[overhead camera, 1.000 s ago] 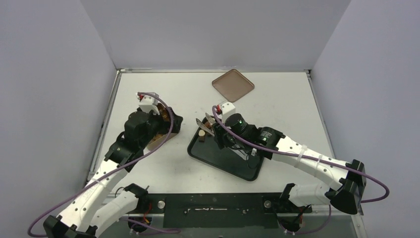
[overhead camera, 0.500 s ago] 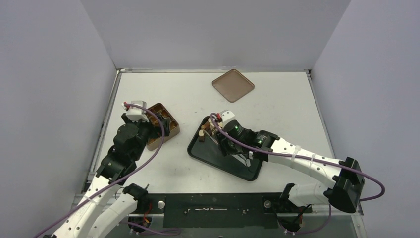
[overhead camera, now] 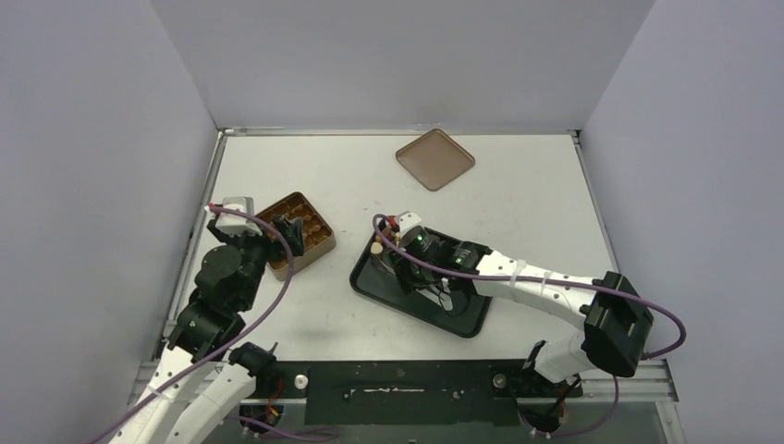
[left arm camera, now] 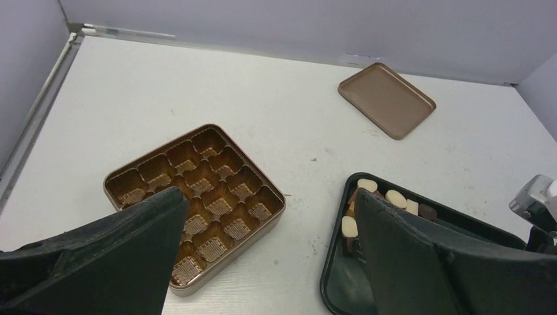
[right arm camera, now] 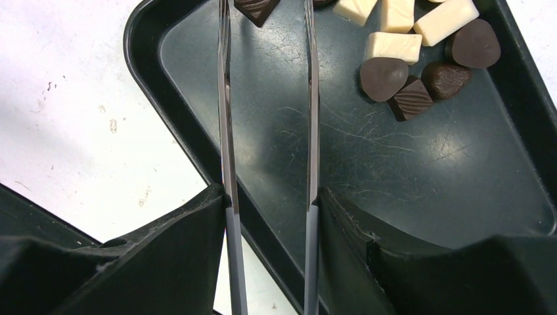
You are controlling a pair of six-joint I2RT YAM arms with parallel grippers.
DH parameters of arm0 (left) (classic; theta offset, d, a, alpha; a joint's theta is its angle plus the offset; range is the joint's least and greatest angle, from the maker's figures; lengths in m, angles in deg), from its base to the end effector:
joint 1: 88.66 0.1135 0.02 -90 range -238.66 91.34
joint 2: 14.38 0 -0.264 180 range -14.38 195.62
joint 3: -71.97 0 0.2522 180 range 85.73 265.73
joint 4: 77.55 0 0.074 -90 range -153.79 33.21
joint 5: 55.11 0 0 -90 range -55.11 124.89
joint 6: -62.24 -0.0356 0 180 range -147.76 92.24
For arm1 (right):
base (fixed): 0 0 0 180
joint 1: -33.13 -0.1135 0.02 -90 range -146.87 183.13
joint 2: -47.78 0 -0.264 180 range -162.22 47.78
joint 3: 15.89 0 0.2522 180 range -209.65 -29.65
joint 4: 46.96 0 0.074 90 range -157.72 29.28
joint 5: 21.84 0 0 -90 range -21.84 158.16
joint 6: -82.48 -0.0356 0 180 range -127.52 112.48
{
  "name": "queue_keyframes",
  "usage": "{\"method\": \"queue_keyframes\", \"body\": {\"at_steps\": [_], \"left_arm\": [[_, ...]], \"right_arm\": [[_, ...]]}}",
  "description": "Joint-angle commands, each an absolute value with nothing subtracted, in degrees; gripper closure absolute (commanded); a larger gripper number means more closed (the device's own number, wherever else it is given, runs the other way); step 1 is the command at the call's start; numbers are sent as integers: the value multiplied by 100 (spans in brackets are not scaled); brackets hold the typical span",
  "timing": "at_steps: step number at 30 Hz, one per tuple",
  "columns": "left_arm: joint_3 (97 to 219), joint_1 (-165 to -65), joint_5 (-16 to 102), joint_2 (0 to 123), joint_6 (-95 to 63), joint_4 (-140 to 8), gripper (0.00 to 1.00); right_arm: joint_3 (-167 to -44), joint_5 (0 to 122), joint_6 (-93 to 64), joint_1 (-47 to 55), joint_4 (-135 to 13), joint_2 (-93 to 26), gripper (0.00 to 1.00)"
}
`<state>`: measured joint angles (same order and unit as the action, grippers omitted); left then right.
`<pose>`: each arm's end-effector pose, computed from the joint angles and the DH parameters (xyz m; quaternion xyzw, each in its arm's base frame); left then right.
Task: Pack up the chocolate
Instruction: Pick up the fake chocolate from the plate.
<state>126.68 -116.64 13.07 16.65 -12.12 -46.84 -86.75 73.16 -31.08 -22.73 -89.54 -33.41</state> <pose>0.1219 -0.0498 0.3378 -0.0456 0.7448 -0.1100 0.6566 0.1674 0.2413 0.2418 -0.2501 0.9137 0.1712 0.2709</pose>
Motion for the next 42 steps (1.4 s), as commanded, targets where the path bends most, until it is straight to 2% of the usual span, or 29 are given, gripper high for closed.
{"method": "queue_keyframes", "body": {"at_steps": [1,21,25,38,42], "left_arm": [[12629,-11678,1021,1413,-1347,-4860,3],[12612,-11678,993,1357,-1379,-4864,3],[12614,-11678,994,1359,-1374,-4861,3],[12600,-11678,967,1322,-1379,-4862,3],[12607,-11678,970,1322,-1379,-4860,3]], "right_arm": [[-8794,7265,-3222,-2237,-8504,-3392,51],[-8774,7071,-3240,-2277,-8454,-3726,52],[-8798,7046,-3231,-2286,-8469,-3774,55],[-8810,7242,-3244,-2305,-8524,-3722,76],[-8810,7226,-3241,-2307,-8506,-3734,88]]}}
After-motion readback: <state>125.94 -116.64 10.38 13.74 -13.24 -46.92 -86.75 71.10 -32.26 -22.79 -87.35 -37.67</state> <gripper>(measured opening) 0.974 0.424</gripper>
